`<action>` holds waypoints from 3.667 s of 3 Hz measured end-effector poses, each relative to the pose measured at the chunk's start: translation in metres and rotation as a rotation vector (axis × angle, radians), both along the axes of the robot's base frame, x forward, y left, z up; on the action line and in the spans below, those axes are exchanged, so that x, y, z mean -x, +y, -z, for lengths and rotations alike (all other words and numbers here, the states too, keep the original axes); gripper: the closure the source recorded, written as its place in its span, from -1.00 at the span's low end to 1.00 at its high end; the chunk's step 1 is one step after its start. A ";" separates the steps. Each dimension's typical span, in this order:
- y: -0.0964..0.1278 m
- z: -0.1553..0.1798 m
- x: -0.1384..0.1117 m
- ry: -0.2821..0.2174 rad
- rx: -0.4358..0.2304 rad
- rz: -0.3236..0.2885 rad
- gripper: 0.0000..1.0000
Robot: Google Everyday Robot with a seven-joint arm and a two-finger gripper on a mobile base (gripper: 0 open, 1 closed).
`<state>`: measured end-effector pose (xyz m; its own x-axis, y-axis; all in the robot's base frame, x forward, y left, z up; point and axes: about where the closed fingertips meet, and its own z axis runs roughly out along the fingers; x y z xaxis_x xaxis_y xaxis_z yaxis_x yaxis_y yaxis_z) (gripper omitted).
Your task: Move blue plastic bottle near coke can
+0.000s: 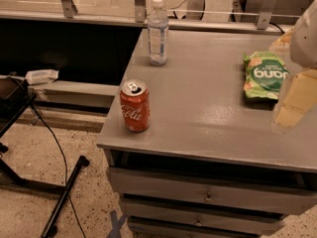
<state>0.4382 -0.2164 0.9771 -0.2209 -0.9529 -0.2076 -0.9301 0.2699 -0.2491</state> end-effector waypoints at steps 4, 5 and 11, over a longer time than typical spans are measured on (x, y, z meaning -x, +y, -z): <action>0.075 -0.021 -0.189 -0.241 -0.210 -0.141 -1.00; 0.099 -0.007 -0.235 -0.309 -0.362 -0.074 -1.00; 0.163 0.043 -0.336 -0.404 -0.978 0.202 -1.00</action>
Offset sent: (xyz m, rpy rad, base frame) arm 0.0735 0.0161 0.0101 0.0272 -0.0486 0.0927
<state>0.7738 -0.0536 0.9344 -0.1001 -0.2879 -0.9524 -0.7433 0.6579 -0.1207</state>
